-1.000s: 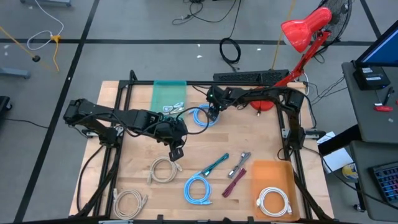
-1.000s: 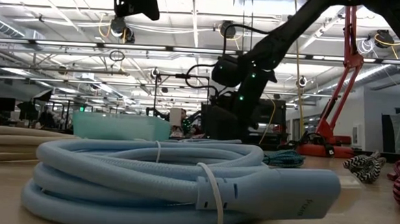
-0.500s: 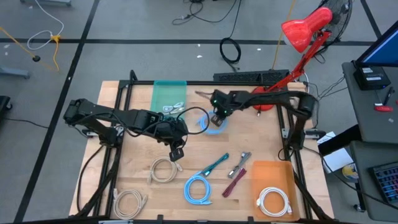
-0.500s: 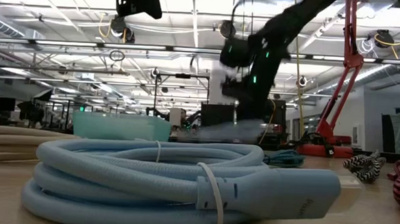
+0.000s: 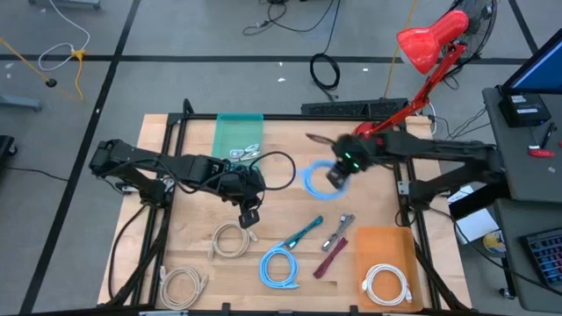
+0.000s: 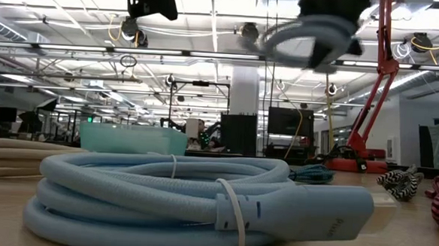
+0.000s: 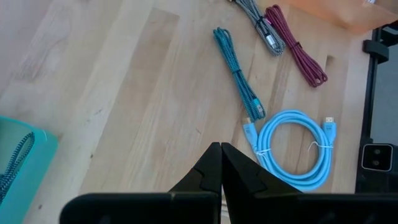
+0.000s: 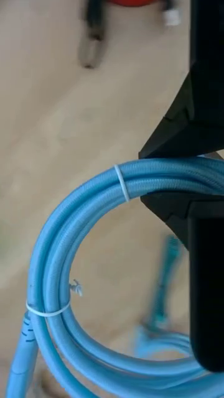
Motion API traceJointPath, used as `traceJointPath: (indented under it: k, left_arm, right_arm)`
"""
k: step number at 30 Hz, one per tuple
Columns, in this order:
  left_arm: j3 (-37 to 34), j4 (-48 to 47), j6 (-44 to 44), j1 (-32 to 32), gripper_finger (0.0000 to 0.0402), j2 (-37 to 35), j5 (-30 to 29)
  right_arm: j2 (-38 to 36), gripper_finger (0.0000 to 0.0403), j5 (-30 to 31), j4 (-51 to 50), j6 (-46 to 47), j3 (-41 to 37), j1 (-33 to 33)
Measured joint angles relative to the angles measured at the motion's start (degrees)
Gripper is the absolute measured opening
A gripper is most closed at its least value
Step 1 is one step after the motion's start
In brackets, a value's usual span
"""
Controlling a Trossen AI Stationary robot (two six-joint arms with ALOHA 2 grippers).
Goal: Pick & Place USB Port
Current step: Put the top blue HDMI cable into the orange bin
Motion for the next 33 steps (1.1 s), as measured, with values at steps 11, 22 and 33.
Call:
traceJointPath:
  k: [11,22,33]
  left_arm:
    - [0.00,-0.54,0.74,-3.23,0.0005,0.00,1.78]
    - [0.00,-0.15,-2.38,-13.15,0.0005,0.00,-2.09]
    - [0.00,-0.11,-5.97,-16.86,0.0005,0.00,-3.40]
  right_arm:
    - [-6.44,0.0056,6.02,-12.98,39.02,-0.05,34.86]
    - [6.88,0.0056,2.34,-19.52,86.95,-1.01,64.30]
    - [13.22,0.0056,-5.36,-23.00,91.27,-0.99,69.48]
